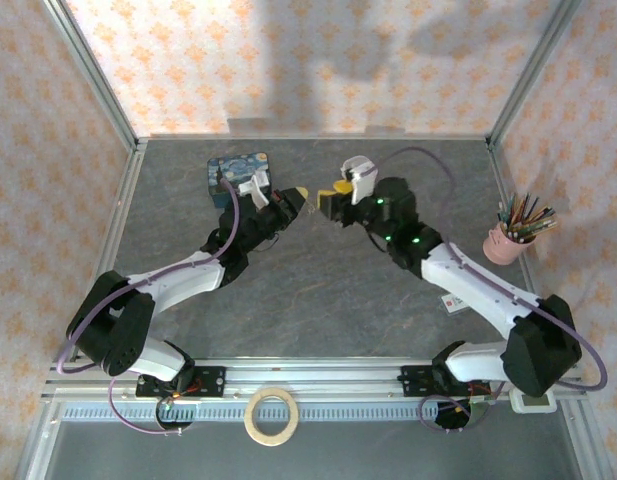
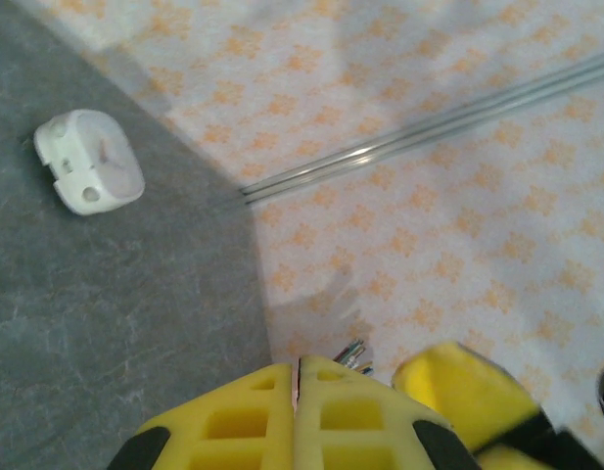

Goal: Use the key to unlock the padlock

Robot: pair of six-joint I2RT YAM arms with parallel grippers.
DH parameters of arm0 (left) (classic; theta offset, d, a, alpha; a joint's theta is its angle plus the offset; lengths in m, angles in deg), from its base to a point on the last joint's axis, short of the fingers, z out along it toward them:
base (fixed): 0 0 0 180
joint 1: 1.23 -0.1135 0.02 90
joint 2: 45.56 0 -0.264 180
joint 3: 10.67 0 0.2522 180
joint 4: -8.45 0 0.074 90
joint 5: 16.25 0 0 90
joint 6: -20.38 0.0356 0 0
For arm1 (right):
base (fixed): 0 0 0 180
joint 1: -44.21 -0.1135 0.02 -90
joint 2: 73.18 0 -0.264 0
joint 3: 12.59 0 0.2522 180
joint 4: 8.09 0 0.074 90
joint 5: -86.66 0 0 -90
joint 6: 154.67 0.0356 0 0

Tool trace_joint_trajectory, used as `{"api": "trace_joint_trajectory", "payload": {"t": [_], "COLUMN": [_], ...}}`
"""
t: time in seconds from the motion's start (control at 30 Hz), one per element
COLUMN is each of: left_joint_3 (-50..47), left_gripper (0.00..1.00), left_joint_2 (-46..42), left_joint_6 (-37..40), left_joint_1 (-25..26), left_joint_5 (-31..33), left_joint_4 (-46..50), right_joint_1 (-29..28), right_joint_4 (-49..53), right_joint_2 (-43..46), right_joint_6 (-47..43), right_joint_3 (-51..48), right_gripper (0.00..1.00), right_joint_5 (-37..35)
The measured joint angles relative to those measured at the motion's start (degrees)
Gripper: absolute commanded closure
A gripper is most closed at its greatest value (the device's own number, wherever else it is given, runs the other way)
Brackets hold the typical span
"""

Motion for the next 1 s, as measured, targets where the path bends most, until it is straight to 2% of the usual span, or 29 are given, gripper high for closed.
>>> {"api": "trace_joint_trajectory", "payload": {"t": [0.2, 0.4, 0.7, 1.0], "left_joint_3": [-0.04, -0.48, -1.18, -1.29], "left_gripper": [1.0, 1.0, 1.0, 1.0], "left_joint_2": [-0.02, -0.79, -1.57, -1.57], "left_joint_6": [8.96, 14.08, 15.74, 15.26], "left_joint_1": [-2.27, -2.36, -2.36, -2.36], "left_joint_5": [-8.48, -15.67, -19.91, -21.33], "left_joint_4": [-10.45, -18.82, -23.89, -26.4], "right_joint_1": [6.69, 8.31, 7.48, 6.34], "right_joint_4": [-7.1, -18.34, -33.48, -38.99], "right_joint_2": [0.7, -3.45, -7.78, -8.76], "right_joint_6": [10.64, 22.36, 34.6, 38.53], "right_joint_3": [-2.38, -4.35, -6.75, -6.8], "right_gripper": [0.51, 0.52, 0.47, 0.55], "right_joint_5": [15.1, 29.73, 39.26, 42.29]}}
